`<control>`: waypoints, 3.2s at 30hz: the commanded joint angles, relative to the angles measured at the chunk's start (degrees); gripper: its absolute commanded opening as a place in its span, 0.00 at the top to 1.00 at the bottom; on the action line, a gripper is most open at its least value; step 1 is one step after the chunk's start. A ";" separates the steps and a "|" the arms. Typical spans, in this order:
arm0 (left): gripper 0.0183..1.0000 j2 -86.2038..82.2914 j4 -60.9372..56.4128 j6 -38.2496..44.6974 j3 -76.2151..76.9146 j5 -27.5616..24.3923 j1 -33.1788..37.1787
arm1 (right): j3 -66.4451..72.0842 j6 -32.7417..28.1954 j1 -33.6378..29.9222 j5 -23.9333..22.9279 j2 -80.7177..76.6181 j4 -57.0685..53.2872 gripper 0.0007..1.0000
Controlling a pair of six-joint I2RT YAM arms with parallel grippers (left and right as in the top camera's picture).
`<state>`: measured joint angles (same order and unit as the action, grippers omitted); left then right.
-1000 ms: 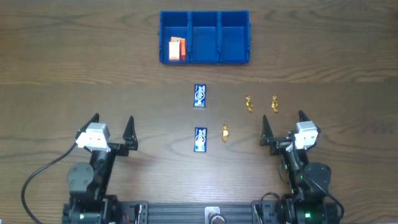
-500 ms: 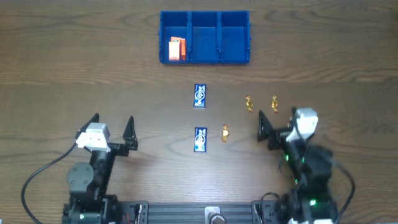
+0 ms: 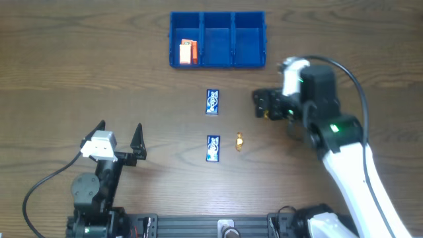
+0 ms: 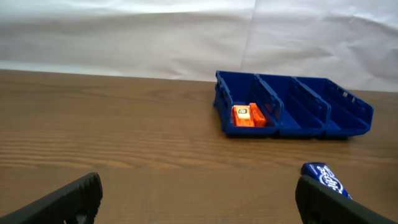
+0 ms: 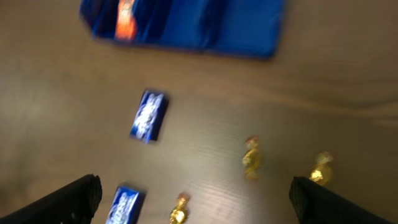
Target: Sort Candies Into Trays
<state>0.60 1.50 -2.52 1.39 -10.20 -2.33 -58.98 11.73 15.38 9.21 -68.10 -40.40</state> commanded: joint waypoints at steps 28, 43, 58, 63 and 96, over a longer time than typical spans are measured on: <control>0.00 -0.35 1.92 0.85 -1.11 -0.79 0.28 | -10.36 29.49 31.17 -5.60 -38.45 -9.84 0.00; 0.00 -0.35 1.92 0.85 -1.11 -0.81 0.28 | -10.36 31.80 31.12 -7.87 -42.56 -7.91 0.01; 0.00 -0.35 1.92 0.85 -1.11 -0.81 0.28 | -10.36 34.14 31.17 -8.31 -42.56 -7.98 0.60; 0.00 -0.35 1.92 0.85 -1.11 -0.81 0.26 | -10.36 34.16 31.17 -8.31 -42.53 -7.61 0.91; 0.00 -0.35 1.92 0.85 -1.11 -0.79 0.28 | -71.04 9.20 13.09 -25.59 -63.36 -10.12 0.97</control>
<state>0.58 1.50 -2.52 1.39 -10.20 -2.33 -127.66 22.28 30.13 -17.26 -129.29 -51.77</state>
